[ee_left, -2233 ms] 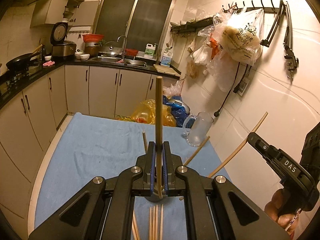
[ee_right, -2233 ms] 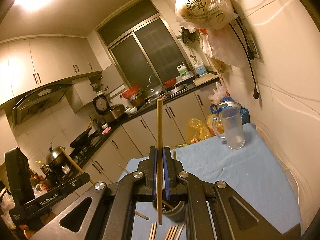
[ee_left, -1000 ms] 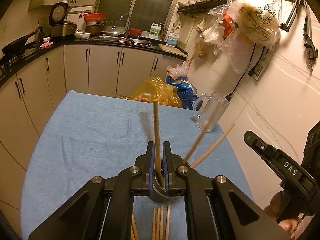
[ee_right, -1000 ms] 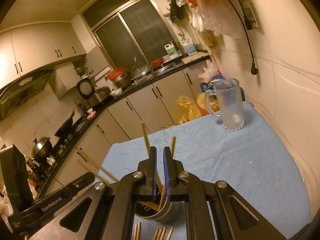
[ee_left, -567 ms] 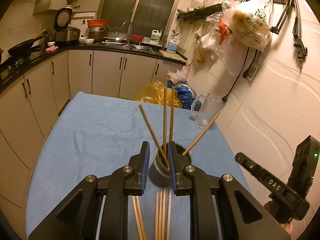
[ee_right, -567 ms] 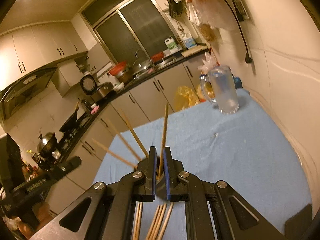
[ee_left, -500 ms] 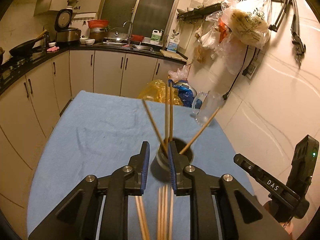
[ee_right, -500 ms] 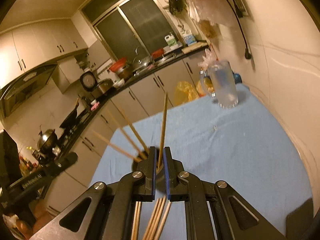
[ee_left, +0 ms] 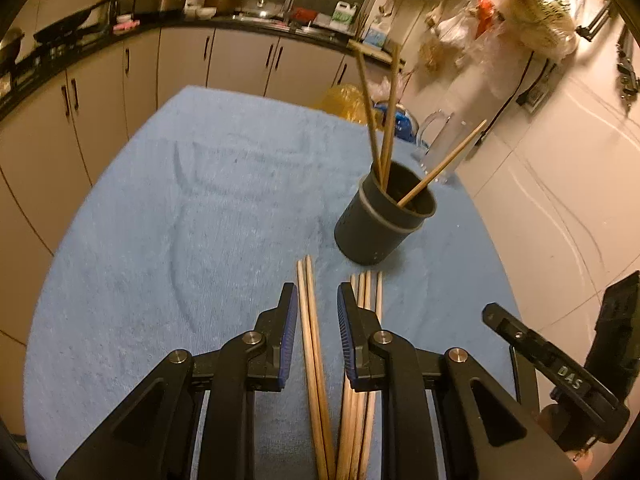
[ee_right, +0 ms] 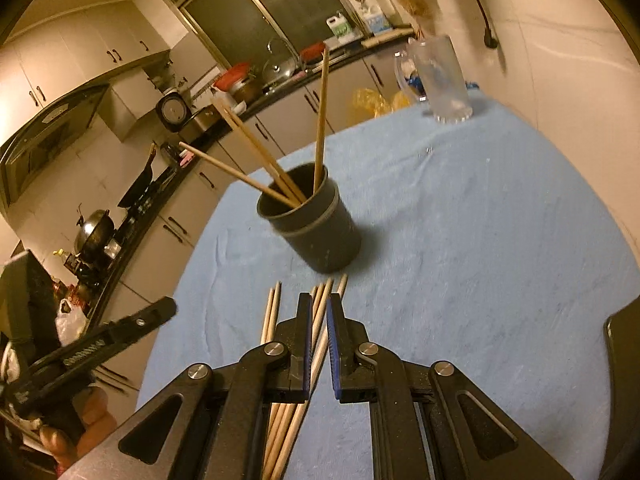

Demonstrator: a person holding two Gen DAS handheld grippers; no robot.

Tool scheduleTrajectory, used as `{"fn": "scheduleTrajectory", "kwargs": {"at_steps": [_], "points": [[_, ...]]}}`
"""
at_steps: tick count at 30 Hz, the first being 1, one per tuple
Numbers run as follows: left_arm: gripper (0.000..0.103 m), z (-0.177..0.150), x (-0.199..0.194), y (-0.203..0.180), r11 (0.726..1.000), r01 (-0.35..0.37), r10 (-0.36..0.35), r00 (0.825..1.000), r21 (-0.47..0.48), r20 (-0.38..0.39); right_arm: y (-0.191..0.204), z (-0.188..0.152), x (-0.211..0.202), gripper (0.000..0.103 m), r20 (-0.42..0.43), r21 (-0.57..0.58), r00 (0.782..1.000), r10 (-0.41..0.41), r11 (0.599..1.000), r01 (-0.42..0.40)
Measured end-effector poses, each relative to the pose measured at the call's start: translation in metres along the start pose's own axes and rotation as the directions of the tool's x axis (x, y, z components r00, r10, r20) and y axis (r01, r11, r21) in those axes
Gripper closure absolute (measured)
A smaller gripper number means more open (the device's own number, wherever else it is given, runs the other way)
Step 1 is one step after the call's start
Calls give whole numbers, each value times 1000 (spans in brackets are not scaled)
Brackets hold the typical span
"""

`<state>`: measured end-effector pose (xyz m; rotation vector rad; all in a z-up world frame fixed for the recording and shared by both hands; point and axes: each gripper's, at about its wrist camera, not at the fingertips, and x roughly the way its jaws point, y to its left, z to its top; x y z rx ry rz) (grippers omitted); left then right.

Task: Organize utensils
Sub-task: 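Move both tools back down toward the remaining chopsticks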

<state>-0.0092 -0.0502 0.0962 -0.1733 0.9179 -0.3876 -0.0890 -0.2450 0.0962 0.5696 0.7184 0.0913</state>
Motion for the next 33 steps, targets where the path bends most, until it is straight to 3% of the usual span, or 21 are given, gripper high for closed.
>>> {"fn": "scheduleTrajectory", "kwargs": {"at_steps": [6,12,16,23,33], "points": [[84,-8,36,11,999,3,-8,993,-47,-117,0,-1,0,92,-1,-3,1000,-8,1000,8],[84,-6,69,12,997,-16,2,981,-75,-192,-11,-6,27,90,-106,32,994,-39,999,43],[84,0,82,9,998,-23,9,977,-63,-213,-16,-9,38,90,-148,53,988,-32,998,40],[85,1,101,5,995,-99,94,971,-12,-219,-21,-11,45,90,-163,61,985,-51,996,62],[88,-1,117,3,992,-120,123,968,28,-218,-15,-8,59,90,-190,49,979,-75,995,85]]}}
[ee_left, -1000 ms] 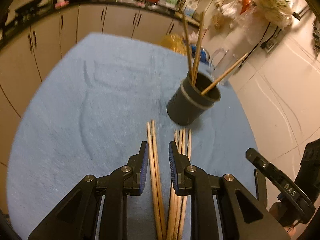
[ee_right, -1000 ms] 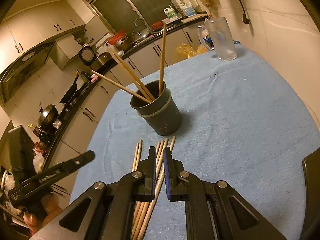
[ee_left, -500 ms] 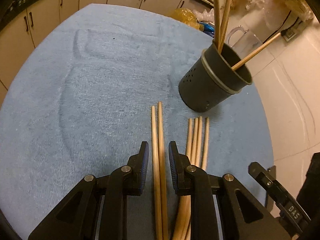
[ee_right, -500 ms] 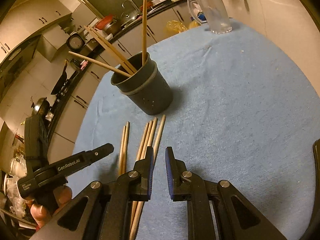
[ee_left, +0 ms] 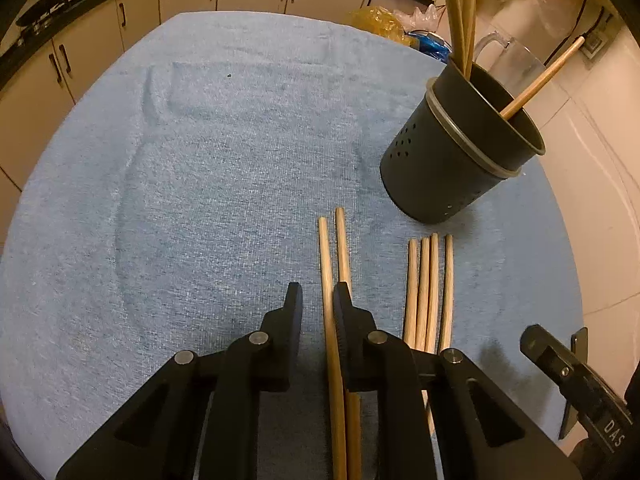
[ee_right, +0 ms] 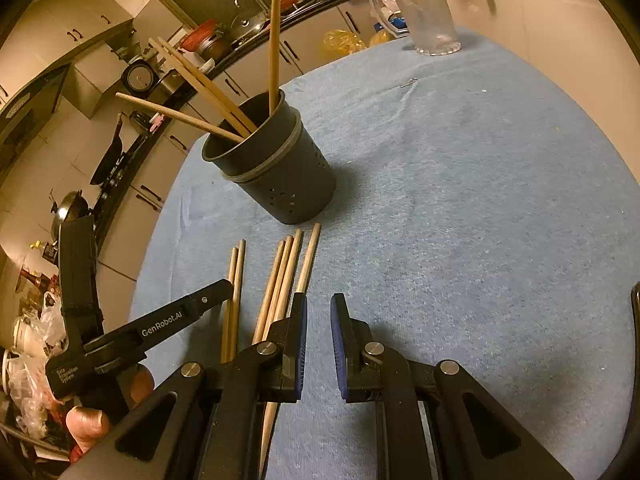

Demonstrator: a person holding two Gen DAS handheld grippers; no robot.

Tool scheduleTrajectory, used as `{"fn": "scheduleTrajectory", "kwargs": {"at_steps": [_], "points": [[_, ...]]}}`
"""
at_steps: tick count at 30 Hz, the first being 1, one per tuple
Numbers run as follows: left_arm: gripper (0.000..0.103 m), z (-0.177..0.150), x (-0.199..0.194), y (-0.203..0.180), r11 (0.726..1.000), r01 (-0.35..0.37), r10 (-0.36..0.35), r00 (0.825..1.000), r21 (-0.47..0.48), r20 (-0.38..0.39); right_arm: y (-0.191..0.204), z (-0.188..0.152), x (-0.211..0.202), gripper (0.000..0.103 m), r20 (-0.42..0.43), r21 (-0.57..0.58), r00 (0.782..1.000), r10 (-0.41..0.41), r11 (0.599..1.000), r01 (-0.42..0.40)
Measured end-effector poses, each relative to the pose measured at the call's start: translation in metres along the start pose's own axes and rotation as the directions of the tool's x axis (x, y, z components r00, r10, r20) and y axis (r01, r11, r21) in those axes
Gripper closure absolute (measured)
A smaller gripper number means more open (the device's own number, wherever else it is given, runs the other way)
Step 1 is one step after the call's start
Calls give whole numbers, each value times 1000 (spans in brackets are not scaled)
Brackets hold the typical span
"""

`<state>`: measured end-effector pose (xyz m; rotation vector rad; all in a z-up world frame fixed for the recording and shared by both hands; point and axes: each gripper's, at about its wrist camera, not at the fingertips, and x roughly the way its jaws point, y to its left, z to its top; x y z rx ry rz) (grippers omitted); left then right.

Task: Organize utensils
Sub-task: 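Move both tools back down toward the remaining chopsticks, then close the left tool on one chopstick while the right tool grasps another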

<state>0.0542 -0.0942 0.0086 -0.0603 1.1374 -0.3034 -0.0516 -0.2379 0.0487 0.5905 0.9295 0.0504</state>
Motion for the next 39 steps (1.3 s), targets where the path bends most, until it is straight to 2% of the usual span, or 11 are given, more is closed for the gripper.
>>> {"fn": "scheduleTrajectory", "kwargs": {"at_steps": [4,11,16,22,26,30,32,34,39], "points": [[88,-2,-1,2,1000,-11,11,1000,6,4,6,3,10,90,-22,-11,1000,-21,1000,20],[88,-1,-1,8,1000,15,-15,1000,2,-5,18,12,33,90,-75,-17,997,-30,999,28],[88,0,-3,16,1000,20,-20,1000,-10,-11,27,15,50,90,-109,-37,992,-70,997,66],[88,2,-3,26,999,42,-43,999,-23,-22,33,14,66,90,-129,-66,983,-131,990,123],[88,4,-1,23,1000,27,-27,1000,-5,-16,44,17,72,90,-128,-132,973,-192,976,175],[97,4,1,20,1000,-6,6,1000,-2,0,54,20,78,93,-127,-206,961,-245,955,216],[97,3,1,20,1000,1,-1,1000,-8,1,52,21,76,95,-122,-198,964,-235,958,208],[97,2,-2,22,999,24,-24,1000,-21,5,45,20,71,96,-124,-166,975,-184,973,163],[97,-1,-22,21,999,46,-45,997,-22,57,43,19,45,96,-68,-142,993,-95,986,84]]}}
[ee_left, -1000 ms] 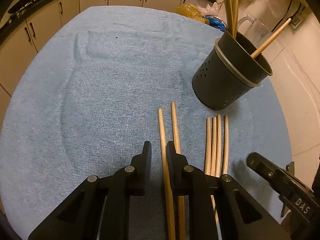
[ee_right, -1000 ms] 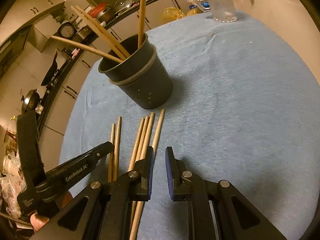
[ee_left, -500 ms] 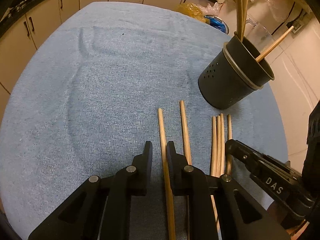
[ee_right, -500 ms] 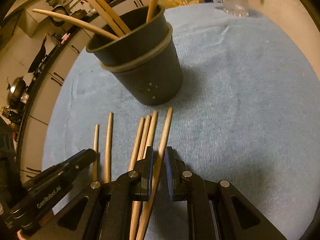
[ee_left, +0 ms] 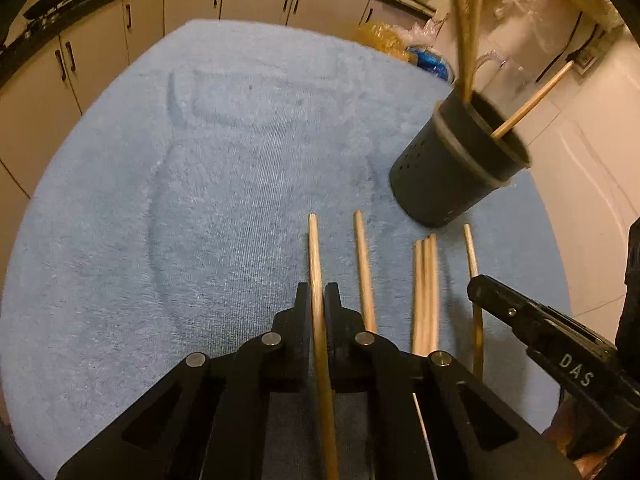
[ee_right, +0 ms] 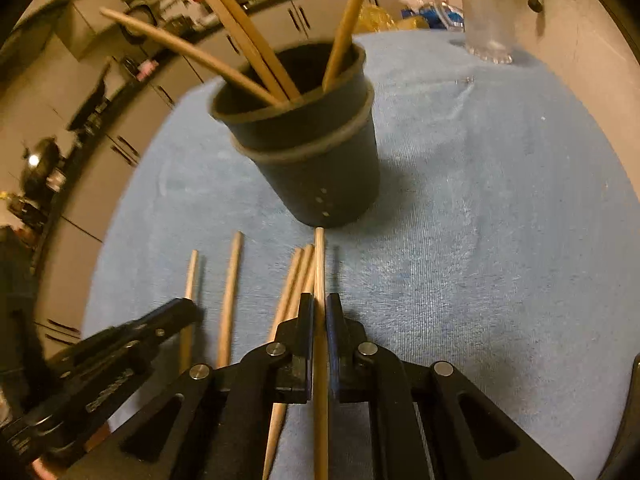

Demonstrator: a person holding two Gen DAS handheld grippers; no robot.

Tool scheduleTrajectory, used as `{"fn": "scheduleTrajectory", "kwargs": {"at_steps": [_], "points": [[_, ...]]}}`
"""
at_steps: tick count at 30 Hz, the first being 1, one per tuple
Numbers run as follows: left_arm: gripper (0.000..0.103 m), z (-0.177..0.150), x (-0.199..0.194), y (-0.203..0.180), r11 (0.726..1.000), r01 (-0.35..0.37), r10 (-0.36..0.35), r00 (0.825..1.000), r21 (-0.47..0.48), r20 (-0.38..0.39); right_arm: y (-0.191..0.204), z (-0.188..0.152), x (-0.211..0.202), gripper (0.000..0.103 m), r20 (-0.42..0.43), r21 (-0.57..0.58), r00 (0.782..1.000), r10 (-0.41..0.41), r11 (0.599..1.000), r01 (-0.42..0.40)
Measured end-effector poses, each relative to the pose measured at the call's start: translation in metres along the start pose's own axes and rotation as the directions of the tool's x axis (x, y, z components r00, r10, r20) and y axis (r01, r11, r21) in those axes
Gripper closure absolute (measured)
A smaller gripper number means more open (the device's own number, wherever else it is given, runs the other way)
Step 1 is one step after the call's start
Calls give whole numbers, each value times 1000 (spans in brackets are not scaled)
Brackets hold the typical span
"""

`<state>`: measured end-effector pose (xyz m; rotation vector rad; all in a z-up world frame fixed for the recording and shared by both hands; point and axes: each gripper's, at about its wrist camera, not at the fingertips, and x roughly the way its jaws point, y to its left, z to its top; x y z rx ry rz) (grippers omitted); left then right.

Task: Organize utensils
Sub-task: 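Close the left tool on one chopstick while the right tool grasps another, then lift the left tool's chopstick upright toward the cup while the right tool carries its own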

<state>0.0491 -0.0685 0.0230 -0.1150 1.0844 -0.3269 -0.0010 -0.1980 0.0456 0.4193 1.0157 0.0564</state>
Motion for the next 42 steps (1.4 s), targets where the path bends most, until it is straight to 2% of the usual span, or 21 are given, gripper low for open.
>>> {"fn": "scheduleTrajectory", "kwargs": {"at_steps": [7,12,20,25,30,37,42], "points": [[97,-7,-42,-4,999,36,-36,995,3,95,0,-13,-43,96,121,6,989,88,996,-89],[97,-15,-75,-13,998,58,-62,986,26,154,8,-24,-76,96,239,-27,963,122,993,-119],[97,-18,-105,-24,997,66,-74,976,48,205,4,-33,-118,96,355,-56,921,159,987,-148],[97,-16,-110,-31,996,69,-81,973,59,217,2,-34,-132,96,395,-58,905,160,987,-150],[97,-16,-116,-35,996,71,-84,968,63,236,-1,-34,-138,96,409,-57,897,165,986,-156],[97,-18,-129,-27,998,55,-63,960,34,273,2,-31,-146,96,440,-80,880,181,983,-163],[97,-20,-136,-17,999,53,-51,953,-1,298,7,-23,-139,96,427,-91,882,199,980,-177]]}}
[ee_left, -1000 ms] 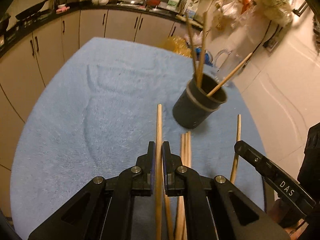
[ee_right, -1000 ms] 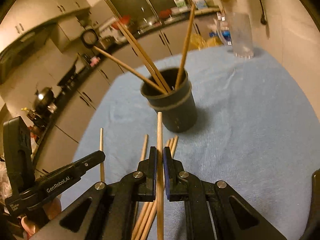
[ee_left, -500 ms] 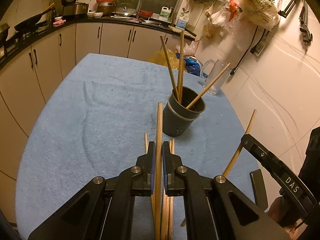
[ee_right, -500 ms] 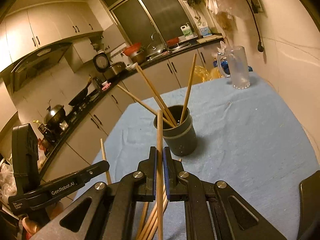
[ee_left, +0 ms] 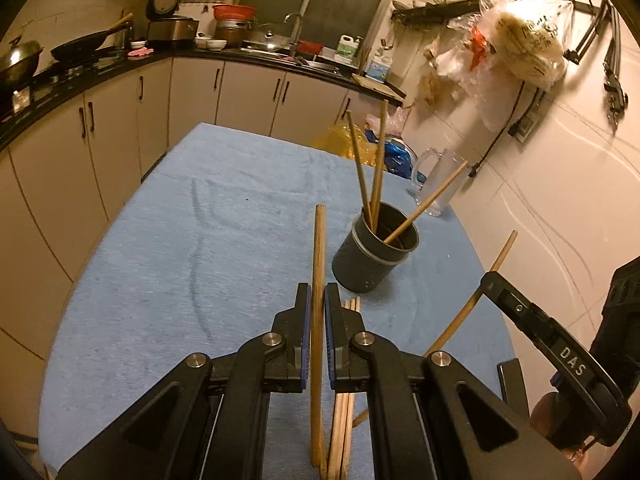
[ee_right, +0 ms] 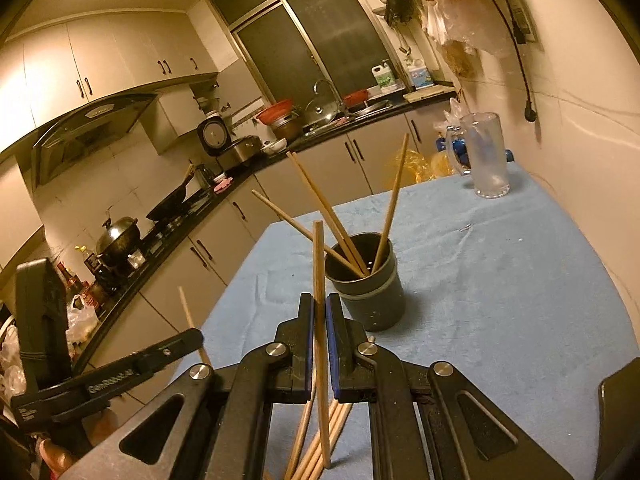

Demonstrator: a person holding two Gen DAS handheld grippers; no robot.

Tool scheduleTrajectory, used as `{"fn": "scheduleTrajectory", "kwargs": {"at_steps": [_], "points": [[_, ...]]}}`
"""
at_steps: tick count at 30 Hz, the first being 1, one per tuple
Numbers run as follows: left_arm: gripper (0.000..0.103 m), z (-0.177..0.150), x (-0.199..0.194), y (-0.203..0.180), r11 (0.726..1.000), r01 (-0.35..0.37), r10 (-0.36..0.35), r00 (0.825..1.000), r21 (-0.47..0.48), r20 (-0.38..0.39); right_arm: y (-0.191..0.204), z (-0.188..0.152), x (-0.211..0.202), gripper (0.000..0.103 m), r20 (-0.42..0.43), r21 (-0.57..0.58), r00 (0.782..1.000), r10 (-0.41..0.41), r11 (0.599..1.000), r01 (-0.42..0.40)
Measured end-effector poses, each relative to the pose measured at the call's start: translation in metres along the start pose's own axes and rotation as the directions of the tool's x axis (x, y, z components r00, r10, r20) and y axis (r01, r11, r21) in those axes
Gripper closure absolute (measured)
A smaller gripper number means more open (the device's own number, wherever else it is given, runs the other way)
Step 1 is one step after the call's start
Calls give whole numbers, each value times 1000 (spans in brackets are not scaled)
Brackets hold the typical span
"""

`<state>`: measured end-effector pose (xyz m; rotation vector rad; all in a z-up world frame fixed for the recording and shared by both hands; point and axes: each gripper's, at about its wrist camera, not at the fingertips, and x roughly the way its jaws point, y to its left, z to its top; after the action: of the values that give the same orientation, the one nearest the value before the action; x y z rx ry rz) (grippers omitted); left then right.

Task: Organize utensils
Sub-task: 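Lift the left tool's chopstick upright toward the cup while the right tool carries its own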

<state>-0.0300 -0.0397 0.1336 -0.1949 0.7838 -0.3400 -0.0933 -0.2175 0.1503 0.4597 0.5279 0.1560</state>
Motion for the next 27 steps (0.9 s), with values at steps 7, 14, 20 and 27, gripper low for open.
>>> {"fn": "scheduleTrajectory", "kwargs": {"at_steps": [7,14,20,27], "points": [[97,-1,-1,3,1000,-17,17,1000,-5,-2,-1,3,9,96,-14,12,1000,25,1000,-24],[97,0,3,1,1000,-12,12,1000,-7,-19,-5,3,13,96,-20,20,999,29,999,-28],[97,-2,5,-2,1000,-10,10,1000,-1,-24,-7,4,13,96,-22,25,999,25,999,-25],[97,-2,6,-2,1000,-1,1,1000,-5,-27,-6,5,14,96,-24,26,1000,14,1000,-14]]}}
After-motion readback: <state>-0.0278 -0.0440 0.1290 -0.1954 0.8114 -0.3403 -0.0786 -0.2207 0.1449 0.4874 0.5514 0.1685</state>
